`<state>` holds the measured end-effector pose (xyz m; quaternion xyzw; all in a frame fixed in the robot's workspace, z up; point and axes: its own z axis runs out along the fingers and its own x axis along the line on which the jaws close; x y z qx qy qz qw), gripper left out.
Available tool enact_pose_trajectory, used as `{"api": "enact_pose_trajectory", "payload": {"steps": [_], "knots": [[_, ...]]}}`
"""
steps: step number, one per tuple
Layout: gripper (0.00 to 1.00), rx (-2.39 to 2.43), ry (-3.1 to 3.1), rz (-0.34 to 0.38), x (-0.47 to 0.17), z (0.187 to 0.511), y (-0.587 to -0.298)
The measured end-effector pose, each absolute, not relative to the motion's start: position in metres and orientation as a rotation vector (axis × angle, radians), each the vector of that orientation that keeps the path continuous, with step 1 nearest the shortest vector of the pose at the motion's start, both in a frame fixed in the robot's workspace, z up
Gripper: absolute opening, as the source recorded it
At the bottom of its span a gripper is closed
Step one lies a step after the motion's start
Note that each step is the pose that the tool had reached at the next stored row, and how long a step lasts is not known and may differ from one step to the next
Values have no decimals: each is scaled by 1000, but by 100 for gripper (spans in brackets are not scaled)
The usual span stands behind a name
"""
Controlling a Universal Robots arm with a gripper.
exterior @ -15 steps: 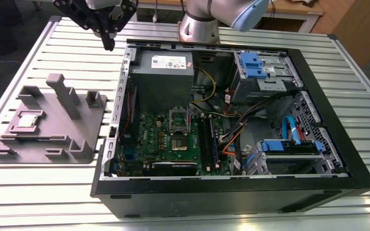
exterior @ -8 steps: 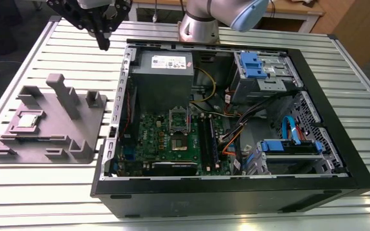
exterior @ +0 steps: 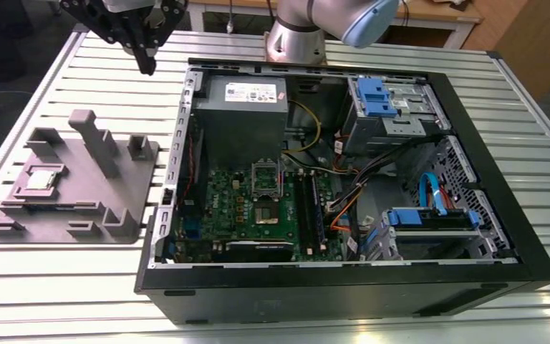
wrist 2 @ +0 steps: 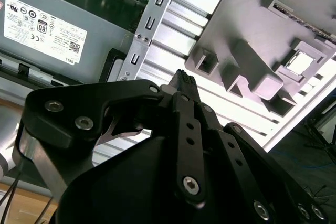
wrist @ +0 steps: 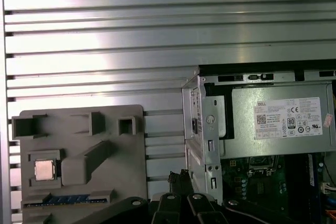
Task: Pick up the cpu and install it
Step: 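Reach for the cpu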
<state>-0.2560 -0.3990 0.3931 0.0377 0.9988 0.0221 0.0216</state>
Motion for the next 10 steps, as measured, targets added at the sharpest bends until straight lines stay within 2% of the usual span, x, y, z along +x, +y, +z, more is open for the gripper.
{"api": "enact_pose_trajectory", "payload": {"steps": [10], "knots": [[10,117,3094,69,-266,393,-399]]}}
